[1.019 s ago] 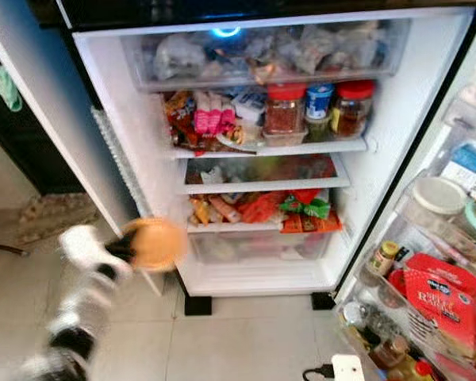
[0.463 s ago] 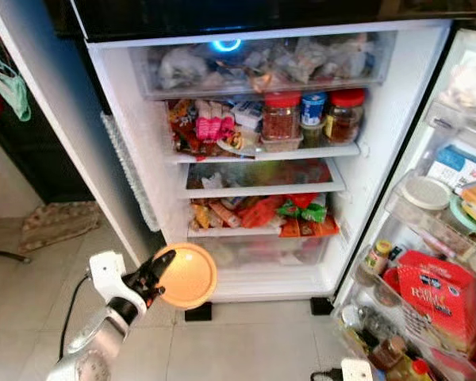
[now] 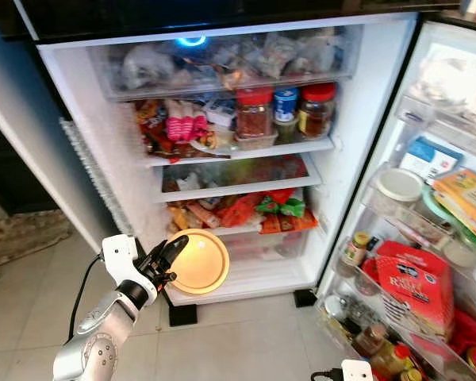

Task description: Restocking fridge

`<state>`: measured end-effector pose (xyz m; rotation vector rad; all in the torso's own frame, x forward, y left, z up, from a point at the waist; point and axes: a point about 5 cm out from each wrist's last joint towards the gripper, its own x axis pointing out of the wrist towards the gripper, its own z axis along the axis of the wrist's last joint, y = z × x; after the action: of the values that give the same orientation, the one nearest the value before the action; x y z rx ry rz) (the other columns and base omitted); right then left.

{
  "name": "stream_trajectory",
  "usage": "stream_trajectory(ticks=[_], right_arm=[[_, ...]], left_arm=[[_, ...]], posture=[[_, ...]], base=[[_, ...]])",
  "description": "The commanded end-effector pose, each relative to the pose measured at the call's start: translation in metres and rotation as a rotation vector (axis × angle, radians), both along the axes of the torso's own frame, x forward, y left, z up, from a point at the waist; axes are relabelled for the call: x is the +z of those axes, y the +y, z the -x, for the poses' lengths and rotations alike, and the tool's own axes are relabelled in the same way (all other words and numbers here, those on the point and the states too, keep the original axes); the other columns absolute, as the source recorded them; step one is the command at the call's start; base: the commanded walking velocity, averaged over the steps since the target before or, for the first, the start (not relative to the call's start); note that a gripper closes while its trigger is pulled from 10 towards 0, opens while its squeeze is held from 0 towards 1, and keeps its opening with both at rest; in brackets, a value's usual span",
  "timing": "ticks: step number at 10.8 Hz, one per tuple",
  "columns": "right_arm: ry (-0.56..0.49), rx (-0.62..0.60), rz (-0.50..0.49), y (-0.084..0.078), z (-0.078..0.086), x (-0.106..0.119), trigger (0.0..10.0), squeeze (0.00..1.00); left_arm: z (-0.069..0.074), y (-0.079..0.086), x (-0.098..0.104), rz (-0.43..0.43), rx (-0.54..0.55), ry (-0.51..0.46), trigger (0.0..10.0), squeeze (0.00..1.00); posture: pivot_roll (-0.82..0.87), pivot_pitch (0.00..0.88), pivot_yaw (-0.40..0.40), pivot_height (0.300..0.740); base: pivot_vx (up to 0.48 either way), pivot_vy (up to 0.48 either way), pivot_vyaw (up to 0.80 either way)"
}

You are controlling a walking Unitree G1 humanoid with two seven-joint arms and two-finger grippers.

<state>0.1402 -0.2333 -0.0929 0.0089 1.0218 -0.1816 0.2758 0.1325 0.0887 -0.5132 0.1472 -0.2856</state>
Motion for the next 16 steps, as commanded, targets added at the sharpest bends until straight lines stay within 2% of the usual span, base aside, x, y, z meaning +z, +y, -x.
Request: stream_trajectory(ticks=[1, 8, 11, 16], right_arm=[[0.007, -0.007, -0.011, 0.0024, 0.002, -0.0014, 10.0, 0.0], [0.025, 0.016, 0.008, 0.001, 0.002, -0.0013, 10.0, 0.0], [0.025, 0.014, 0.007, 0.0011, 0.002, -0.0014, 10.0, 0.0], [0.018, 0.019, 0.006, 0.002, 0.0012, -0.0011, 10.0, 0.0]], left_arm=[[0.0006, -0.0041, 0.0026, 0.017, -0.004, -0.005, 10.0, 0.0], [-0.0007, -0.0064, 0.005, 0.021, -0.005, -0.015, 10.0, 0.0], [-0.0009, -0.0066, 0.0048, 0.017, -0.006, -0.015, 10.0, 0.0], [0.0003, -0.0075, 0.0037, 0.017, -0.011, -0.01, 10.0, 0.0]], posture=[[-0.04, 0.0, 0.038, 0.74], [-0.04, 0.0, 0.035, 0.74], [-0.04, 0.0, 0.035, 0.74], [-0.04, 0.0, 0.039, 0.74]], base=[[0.244, 0.0, 0.0], [0.255, 0.0, 0.0], [0.328, 0.0, -0.68], [0.327, 0.0, 0.0]])
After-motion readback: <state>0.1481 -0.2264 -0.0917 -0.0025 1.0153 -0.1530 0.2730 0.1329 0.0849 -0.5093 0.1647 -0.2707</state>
